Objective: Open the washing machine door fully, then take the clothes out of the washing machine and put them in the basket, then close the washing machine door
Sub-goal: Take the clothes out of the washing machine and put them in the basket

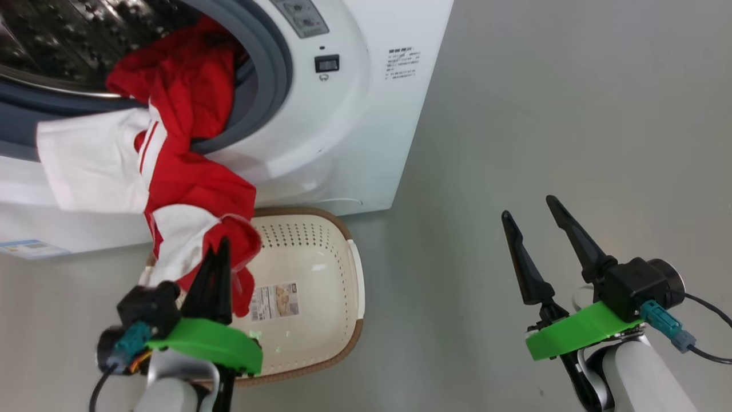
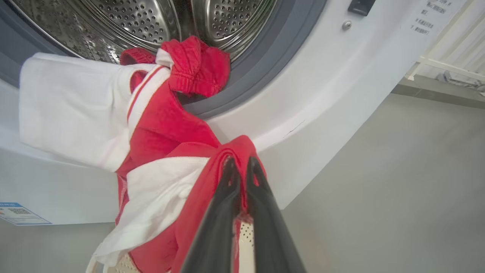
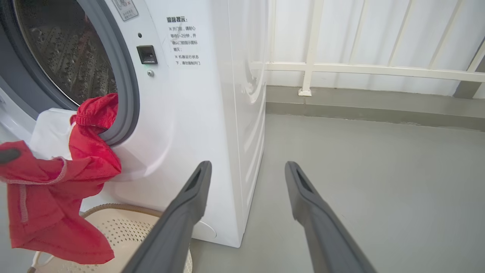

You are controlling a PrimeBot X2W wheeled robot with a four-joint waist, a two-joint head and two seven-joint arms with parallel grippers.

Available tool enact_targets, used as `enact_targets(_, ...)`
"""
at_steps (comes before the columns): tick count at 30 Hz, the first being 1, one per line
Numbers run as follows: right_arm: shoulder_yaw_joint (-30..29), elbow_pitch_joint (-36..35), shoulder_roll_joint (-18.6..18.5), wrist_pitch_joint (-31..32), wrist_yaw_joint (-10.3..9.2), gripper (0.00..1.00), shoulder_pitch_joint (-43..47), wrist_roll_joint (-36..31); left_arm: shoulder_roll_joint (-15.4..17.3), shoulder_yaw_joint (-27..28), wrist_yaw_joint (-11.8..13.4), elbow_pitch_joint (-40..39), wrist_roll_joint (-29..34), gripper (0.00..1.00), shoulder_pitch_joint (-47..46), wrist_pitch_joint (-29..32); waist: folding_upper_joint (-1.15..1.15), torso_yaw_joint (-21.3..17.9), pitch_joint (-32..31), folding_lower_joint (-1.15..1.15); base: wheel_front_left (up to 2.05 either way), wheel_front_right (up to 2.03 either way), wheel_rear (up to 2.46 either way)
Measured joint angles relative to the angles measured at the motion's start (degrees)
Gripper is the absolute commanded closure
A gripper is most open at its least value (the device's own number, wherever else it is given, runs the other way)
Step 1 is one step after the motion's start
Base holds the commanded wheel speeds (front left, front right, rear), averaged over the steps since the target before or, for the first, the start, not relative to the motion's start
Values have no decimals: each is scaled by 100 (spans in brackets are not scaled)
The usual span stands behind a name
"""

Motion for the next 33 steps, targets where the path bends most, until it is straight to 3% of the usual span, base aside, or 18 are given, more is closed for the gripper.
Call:
enact_targets(6, 8, -2, 2, 0, 0, 0, -94, 0, -234, -38, -392, 1338, -346, 100, -604, -143, 0, -39, 213, 0, 0, 0, 0)
enact_targets(16, 78, 2, 2, 0, 0, 0, -282, 1, -488, -255, -776, 3531, -808, 100, -1521, -193, 0, -113, 567, 0, 0, 0, 0)
enact_targets(23, 208, -4, 4, 0, 0, 0, -363, 7, -511, -523, -923, 4645, -1217, 100, -1995, -269, 0, -171, 807, 0, 0, 0, 0)
enact_targets(33, 225, -22, 2, 0, 0, 0, -444, 18, -527, -1080, -912, 5338, -1831, 100, -2387, -391, 0, -264, 1078, 0, 0, 0, 0)
